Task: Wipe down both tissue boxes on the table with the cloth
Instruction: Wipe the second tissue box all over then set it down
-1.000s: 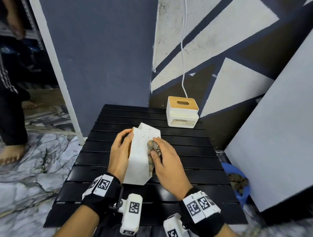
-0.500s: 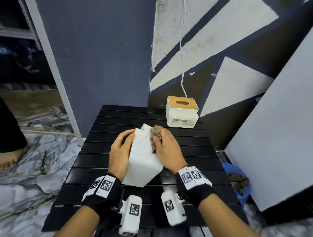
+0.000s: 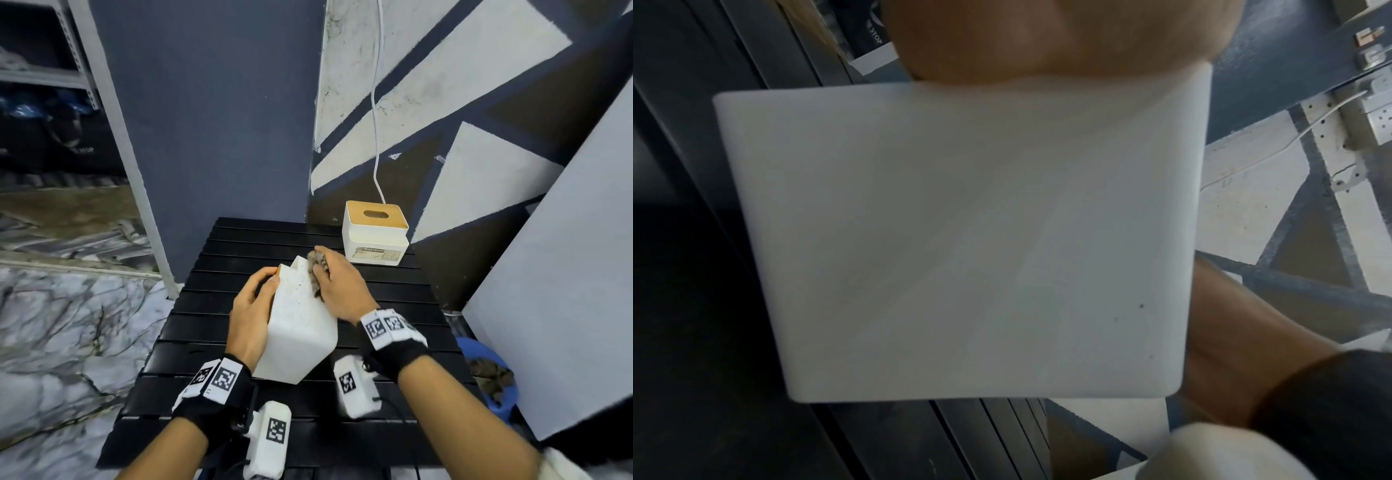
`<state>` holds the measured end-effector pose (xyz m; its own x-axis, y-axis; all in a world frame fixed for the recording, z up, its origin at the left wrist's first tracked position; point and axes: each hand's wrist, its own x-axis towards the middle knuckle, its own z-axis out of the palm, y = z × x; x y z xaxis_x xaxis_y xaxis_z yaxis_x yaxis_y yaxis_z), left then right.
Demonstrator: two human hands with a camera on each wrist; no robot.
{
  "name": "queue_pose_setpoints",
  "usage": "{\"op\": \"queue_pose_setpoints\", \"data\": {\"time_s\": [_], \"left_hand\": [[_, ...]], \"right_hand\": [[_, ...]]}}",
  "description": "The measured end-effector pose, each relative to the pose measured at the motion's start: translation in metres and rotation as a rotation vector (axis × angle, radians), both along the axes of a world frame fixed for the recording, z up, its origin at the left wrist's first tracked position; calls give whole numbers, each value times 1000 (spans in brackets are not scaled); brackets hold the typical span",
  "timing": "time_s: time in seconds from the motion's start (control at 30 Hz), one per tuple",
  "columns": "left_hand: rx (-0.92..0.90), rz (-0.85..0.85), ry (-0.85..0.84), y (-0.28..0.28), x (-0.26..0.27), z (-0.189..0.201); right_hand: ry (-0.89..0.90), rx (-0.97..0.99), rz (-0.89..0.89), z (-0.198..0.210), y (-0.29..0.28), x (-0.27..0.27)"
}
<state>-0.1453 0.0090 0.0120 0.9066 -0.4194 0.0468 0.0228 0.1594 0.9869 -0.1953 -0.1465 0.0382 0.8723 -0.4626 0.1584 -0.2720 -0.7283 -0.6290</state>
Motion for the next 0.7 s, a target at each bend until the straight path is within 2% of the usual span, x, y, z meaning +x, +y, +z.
{"op": "queue_pose_setpoints", "data": {"time_s": [0.13,0.3,0.43,0.53,0.7], "left_hand": [[19,17,-31,-1,-1,-2],[39,28,-41,-6,-4,-3],[39,15,-48,-6,-7,-1],[32,15,-28,-6,-8,1],[48,7,-32,-7,-8,3]], "right_hand": [[30,2,2,-1,-4,4],[-123,-4,14,-10,37,-57],[-136,-6,62,-19,63,-96],[-123,-9,67,-15,56,-86],[-46,-26,51,1,16,-23]]}}
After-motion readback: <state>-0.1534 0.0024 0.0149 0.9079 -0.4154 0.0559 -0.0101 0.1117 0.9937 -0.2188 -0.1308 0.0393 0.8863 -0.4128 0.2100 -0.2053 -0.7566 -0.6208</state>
